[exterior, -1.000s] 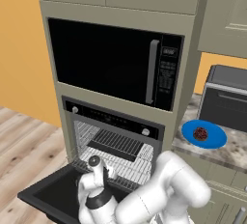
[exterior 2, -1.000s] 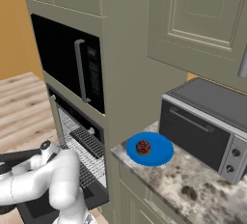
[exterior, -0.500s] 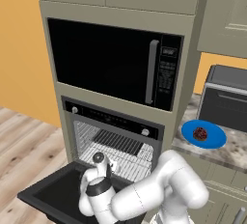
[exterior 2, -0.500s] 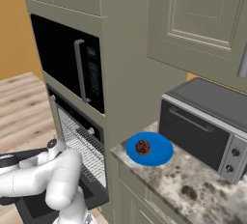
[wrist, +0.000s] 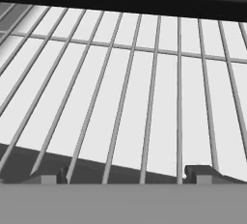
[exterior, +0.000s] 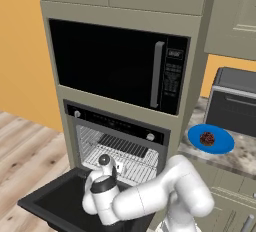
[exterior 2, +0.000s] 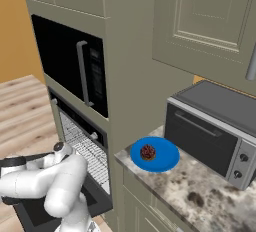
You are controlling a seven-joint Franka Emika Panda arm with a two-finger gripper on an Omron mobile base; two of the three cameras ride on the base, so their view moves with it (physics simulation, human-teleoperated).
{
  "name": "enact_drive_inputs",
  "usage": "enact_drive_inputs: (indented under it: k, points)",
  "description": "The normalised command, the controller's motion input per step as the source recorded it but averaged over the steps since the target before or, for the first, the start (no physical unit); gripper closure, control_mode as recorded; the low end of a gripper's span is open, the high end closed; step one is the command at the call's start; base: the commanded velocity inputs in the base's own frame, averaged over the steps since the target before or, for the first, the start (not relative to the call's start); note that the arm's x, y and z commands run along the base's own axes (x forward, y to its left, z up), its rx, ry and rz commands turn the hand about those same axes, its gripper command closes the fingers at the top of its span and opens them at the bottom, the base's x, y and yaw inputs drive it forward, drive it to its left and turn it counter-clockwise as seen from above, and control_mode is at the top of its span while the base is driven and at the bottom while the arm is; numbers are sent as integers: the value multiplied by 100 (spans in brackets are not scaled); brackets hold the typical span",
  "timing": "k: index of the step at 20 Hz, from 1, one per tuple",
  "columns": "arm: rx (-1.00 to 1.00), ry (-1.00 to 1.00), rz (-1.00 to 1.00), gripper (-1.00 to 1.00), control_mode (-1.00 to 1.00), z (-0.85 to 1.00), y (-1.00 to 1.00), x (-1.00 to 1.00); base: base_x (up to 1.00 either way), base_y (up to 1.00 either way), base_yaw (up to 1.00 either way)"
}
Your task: Take the baked cake out of the oven and place it on the plate for cooling. Then close the oven door.
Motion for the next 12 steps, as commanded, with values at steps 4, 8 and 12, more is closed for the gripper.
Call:
enact_drive_inputs:
  k: [4,8,12]
  points:
    - [-15,-21,4,-100,-100,-85,0,4,0,0,0]
    - [-11,-22,4,-100,-100,-76,0,4,0,0,0]
    - [-12,-19,1,-100,-100,-70,0,0,0,0,0]
